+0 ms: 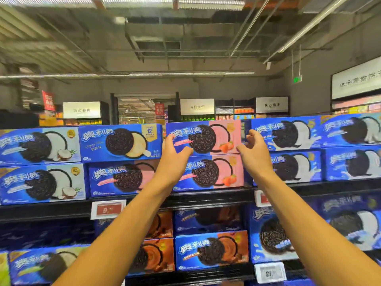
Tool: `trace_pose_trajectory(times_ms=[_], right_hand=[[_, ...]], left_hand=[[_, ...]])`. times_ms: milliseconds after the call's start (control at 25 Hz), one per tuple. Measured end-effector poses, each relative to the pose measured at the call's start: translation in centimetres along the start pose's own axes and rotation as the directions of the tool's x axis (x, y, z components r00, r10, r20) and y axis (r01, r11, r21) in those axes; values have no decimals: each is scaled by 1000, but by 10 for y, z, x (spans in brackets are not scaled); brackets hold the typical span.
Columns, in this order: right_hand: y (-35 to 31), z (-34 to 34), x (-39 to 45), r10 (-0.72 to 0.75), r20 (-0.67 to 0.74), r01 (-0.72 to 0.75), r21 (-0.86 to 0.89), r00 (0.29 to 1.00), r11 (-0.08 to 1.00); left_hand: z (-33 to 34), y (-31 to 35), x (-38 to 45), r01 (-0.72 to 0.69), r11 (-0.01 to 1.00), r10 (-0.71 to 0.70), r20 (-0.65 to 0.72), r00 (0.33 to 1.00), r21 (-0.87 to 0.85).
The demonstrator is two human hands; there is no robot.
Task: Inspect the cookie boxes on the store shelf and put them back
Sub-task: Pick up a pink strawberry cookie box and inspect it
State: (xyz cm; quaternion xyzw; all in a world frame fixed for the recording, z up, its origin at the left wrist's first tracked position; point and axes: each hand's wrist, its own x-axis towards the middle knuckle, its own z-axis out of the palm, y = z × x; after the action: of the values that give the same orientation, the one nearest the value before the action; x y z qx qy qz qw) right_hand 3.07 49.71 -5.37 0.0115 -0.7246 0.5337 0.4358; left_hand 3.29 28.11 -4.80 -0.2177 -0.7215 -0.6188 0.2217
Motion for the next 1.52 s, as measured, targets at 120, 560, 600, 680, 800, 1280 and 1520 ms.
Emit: trace_pose_trajectory(times_ms=[120, 560, 600, 680, 800, 1280, 1520], right_hand=[[4, 2, 10, -14, 55, 13, 11, 998, 1000], [-3, -4, 1, -131, 69, 115, 201, 989, 973], [-5, -7, 0, -149, 51, 133, 241, 988, 961], [-9, -13, -5, -163, -10, 158, 310, 987, 938], [-11, -20, -20, -148, -93, 172, 380, 985, 909], [25, -33, -101, -229, 53, 176, 483, 972, 858], [27, -37, -147, -256, 173, 156, 448, 951, 880]], left_hand=[[7, 4, 6, 22, 1000, -21, -88, 996, 15], [8, 11, 8, 45, 990, -67, -168, 983, -132], [6, 11, 5, 6, 991, -32, -200, 979, -132], [1, 12, -5, -112, 984, 73, -260, 963, -137], [-4, 14, -27, -250, 939, 176, -297, 939, -234], [-25, -36, -121, -368, 906, 277, -366, 888, -208], [-42, -60, -150, -317, 914, 196, -410, 891, -253]])
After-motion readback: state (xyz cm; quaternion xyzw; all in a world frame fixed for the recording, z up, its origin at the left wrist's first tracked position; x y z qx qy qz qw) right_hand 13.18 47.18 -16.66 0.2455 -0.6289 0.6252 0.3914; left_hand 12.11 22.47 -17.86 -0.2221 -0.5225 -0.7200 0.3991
